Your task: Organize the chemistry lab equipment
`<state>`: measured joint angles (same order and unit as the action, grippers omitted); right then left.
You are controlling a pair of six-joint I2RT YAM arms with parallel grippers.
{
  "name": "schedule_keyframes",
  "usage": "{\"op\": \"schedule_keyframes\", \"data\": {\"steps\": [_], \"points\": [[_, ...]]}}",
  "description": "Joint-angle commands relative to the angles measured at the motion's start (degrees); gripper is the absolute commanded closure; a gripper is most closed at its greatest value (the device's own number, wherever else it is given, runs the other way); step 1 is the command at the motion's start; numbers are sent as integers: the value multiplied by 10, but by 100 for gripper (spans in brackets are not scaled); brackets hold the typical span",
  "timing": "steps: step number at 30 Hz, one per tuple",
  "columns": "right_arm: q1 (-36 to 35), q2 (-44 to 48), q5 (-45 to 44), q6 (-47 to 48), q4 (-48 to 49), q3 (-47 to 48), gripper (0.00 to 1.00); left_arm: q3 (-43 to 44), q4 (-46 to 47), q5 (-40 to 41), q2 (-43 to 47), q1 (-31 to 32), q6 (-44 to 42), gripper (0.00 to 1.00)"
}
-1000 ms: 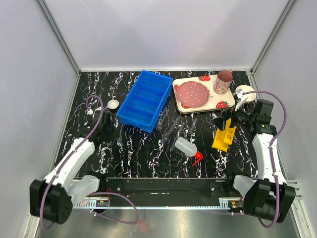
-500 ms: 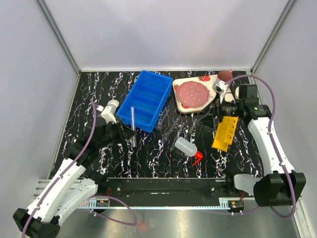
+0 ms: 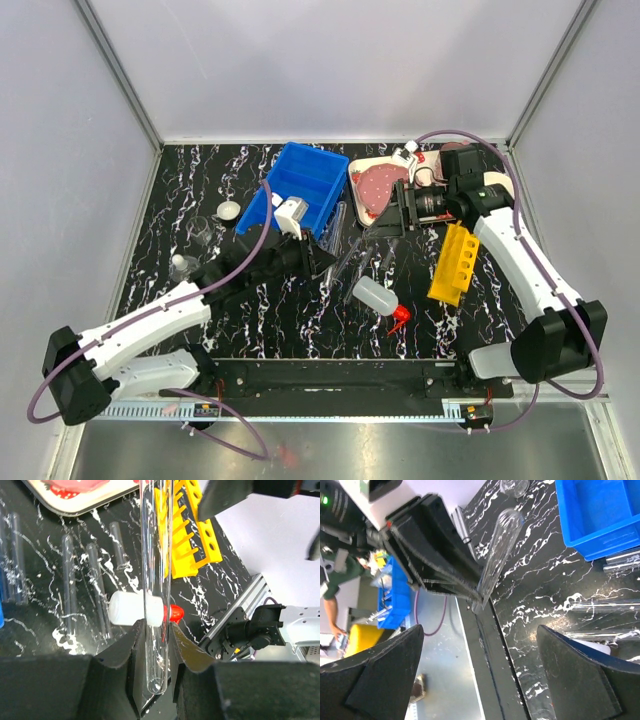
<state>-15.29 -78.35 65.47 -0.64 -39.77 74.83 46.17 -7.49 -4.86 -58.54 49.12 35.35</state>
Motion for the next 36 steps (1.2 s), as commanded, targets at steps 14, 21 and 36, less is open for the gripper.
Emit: {"op": "schedule_keyframes", "data": {"steps": [14,21,36], "points": [[-30,-66,-24,-153,116,11,5,66,117,40,-84,54,-18,94],[-35,-76,-57,-125,88,27,18,81,114,39,-104,62,-18,94],[-35,-62,-73,-101,74,37,72,97,88,40,-120,68,-21,91]]}}
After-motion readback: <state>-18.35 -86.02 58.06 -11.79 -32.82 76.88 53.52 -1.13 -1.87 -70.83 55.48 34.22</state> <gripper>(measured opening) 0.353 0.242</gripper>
